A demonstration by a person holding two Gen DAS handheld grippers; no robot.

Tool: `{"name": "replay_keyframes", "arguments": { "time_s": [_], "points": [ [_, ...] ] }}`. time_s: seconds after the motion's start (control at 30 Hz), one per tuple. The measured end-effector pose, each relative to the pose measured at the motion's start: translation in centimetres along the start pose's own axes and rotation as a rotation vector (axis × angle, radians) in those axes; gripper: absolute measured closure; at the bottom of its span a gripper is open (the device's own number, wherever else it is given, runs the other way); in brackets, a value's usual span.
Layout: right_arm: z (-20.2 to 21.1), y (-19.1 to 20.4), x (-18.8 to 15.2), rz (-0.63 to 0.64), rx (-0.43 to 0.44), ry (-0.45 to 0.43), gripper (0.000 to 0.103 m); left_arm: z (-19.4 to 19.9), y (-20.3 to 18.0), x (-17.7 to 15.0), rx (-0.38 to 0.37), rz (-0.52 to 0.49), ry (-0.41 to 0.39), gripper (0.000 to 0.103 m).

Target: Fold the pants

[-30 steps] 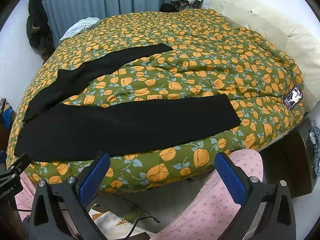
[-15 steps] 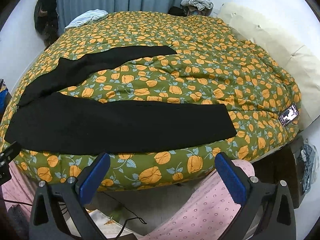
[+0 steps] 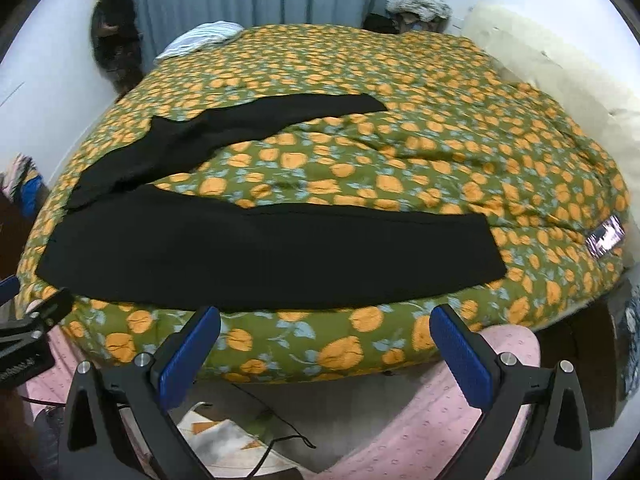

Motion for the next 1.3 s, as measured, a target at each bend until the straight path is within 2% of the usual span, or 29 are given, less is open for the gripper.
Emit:
{"name": "replay_keyframes", "arguments": {
  "time_s": [0.17, 0.33, 0.5, 0.6, 0.7, 0.83, 0.87, 0.97, 1.1, 1.2, 1.27, 1.3],
  "points": [
    [-0.4, 3.1, 0.9, 0.062, 0.062, -0.017, 0.0, 0.4, 1.5, 0.2, 0.016, 0.03, -0.007, 0.0],
    [-0.8, 4.5, 1.6, 0.096, 0.08, -0.018, 0.0, 0.1, 2.2, 0.4, 0.022, 0.05, -0.006, 0.0],
    [-1.0, 4.4, 2.2, 0.094, 0.091, -0.022, 0.0, -0.5, 1.5, 0.7, 0.021, 0.038, 0.003, 0.0],
    [-0.8, 3.5, 2.9, 0.077, 0.133, -0.057, 0.0, -0.8, 1.2, 1.4, 0.018, 0.034, 0.001, 0.0],
    [1.1, 2.4, 4.3, 0.054, 0.255, -0.207, 0.0, -0.9, 1.3, 2.7, 0.021, 0.056, -0.03, 0.0],
    [4.0, 0.6, 6.0, 0.114, 0.538, -0.556, 0.0, -1.8, 1.2, 4.5, 0.038, 0.087, -0.055, 0.0],
    [3.5, 0.4, 6.4, 0.123, 0.555, -0.567, 0.0, -2.3, 1.1, 4.9, 0.032, 0.093, -0.049, 0.0],
    [-0.5, -0.1, 8.9, 0.129, 0.582, -0.431, 0.0, -3.5, 0.7, 6.3, 0.016, 0.103, -0.035, 0.0],
    [-4.4, -3.0, 12.5, 0.15, 0.607, -0.41, 0.0, -4.5, 0.1, 8.7, 0.016, 0.114, -0.062, 0.0],
    [-7.9, -7.1, 18.6, 0.213, 0.599, -0.415, 0.0, -5.5, -0.4, 10.2, 0.024, 0.115, -0.07, 0.0],
    [-10.6, -10.2, 22.8, 0.196, 0.539, -0.391, 0.0, -6.7, -0.9, 10.8, 0.028, 0.105, -0.048, 0.0],
    [-12.4, -12.0, 25.1, 0.178, 0.507, -0.352, 0.0, -7.2, -1.1, 10.9, 0.031, 0.1, -0.038, 0.0]
  ]
}}
Point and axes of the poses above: each gripper's, at about its wrist camera, not at the fingertips, and z roughly against the way its jaws point, y to its left, x to its top, the point moved 1 cm from there along -z, roughly the way its jaws point, and after that the axes turned 15 degrees about x, right-handed, at the moved point
